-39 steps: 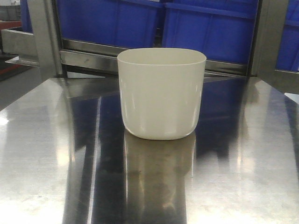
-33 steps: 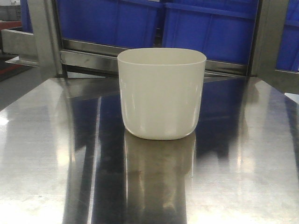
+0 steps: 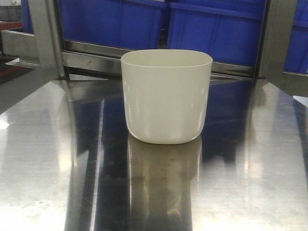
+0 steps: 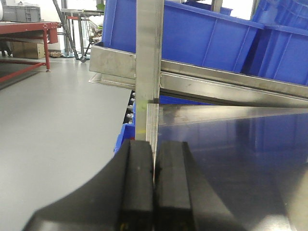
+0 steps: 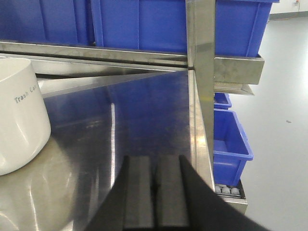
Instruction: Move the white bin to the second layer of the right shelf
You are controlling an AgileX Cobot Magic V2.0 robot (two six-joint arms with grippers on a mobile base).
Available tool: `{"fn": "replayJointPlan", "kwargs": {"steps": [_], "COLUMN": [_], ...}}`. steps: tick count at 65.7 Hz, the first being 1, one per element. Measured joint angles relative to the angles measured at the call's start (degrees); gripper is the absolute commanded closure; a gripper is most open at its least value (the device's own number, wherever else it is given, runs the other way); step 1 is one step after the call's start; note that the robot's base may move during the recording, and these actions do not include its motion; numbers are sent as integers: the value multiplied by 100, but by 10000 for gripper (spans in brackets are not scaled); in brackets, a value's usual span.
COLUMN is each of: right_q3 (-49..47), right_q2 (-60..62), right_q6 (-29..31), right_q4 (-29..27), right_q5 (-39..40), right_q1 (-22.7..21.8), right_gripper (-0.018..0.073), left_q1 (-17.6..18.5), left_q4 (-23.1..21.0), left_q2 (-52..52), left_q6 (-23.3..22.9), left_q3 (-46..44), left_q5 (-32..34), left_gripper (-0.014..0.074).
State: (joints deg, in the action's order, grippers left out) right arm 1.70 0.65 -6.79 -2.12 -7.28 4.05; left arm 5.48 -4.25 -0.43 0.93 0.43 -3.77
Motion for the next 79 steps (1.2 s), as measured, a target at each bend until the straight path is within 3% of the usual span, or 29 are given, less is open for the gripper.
{"fn": "replayJointPlan", "kwargs": {"steps": [79], "right_q3": [0], "right_q2": [0], "right_q6": [0], "right_q4": [-11], "right_q5": [385], "right_q1": [0], "right_gripper": [503], "left_q1": [0], "left_q4": [0], "left_q2": [0], "left_q6": [0], "left_q3": [0], "left_q5": [0], "left_gripper": [512]}}
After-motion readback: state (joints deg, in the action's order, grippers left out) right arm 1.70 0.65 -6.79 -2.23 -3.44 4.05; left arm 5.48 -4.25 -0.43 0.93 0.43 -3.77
